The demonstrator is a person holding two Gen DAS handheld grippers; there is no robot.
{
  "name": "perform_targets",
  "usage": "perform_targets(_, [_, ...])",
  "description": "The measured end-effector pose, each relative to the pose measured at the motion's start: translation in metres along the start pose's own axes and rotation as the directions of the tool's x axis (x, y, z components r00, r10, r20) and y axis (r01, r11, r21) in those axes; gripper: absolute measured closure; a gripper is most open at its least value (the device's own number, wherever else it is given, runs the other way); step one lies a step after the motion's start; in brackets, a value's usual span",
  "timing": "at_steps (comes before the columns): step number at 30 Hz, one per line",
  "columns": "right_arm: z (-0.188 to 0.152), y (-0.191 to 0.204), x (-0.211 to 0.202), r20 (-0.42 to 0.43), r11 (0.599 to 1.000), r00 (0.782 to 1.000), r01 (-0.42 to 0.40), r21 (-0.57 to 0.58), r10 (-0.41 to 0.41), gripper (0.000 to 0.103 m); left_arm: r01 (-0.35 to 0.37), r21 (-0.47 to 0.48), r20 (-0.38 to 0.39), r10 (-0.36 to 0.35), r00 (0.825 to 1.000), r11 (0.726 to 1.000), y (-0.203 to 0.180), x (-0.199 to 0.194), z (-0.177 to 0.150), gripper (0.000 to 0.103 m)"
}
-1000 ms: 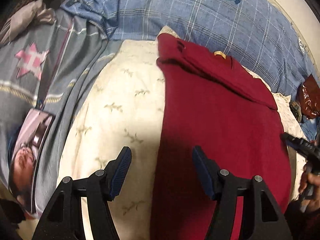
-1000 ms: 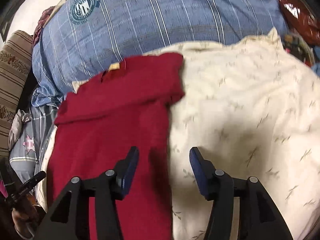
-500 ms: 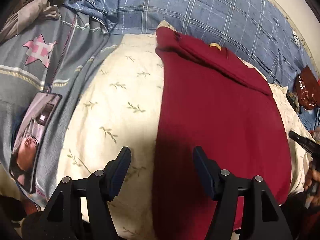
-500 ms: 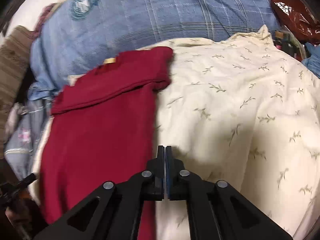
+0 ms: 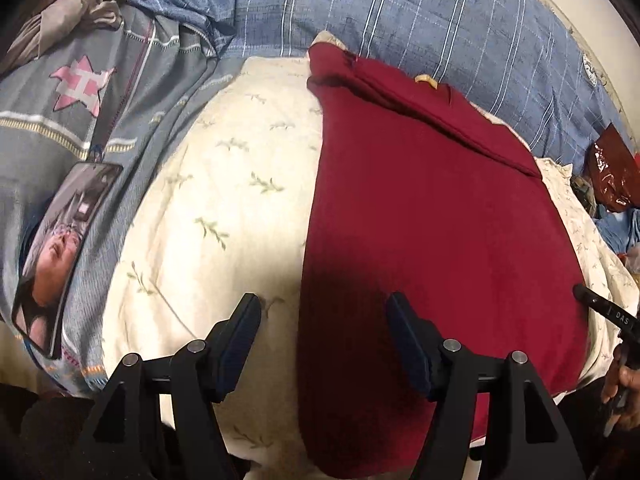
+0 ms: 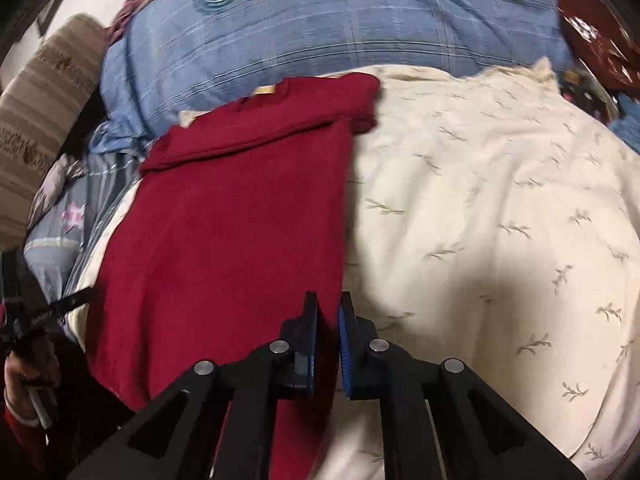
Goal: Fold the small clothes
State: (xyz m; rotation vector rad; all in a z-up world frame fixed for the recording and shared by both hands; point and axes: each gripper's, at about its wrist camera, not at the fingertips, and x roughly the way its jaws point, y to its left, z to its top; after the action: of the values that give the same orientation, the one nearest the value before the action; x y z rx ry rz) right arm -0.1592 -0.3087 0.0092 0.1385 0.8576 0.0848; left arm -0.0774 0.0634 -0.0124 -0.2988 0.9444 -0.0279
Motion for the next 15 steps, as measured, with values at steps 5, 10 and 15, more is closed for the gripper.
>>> perform_targets(5, [-0.006, -0.003, -0.003, -0.01, 0.999, 0.999, -0.031, 0.021, 0.031, 0.08, -0.006, 0.031, 0.0, 0.006, 1.0, 0.999, -0.003, -0.004, -0.008, 0.035])
perform_targets(10, [-0.029, -0.009, -0.016, -0.063, 0.992, 0.991, -0.119, 0.039, 0.121, 0.05, -0.019, 0.062, -0.009, 0.02, 1.0, 0.998, -0.008, -0.006, -0.017, 0.034])
perform_targets(15, [-0.05, -0.01, -0.01, -0.118, 0.986, 0.979, -0.164, 0.04, 0.168, 0.051, -0.03, 0.077, -0.006, 0.031, 1.0, 0.997, -0.011, -0.007, -0.022, 0.034])
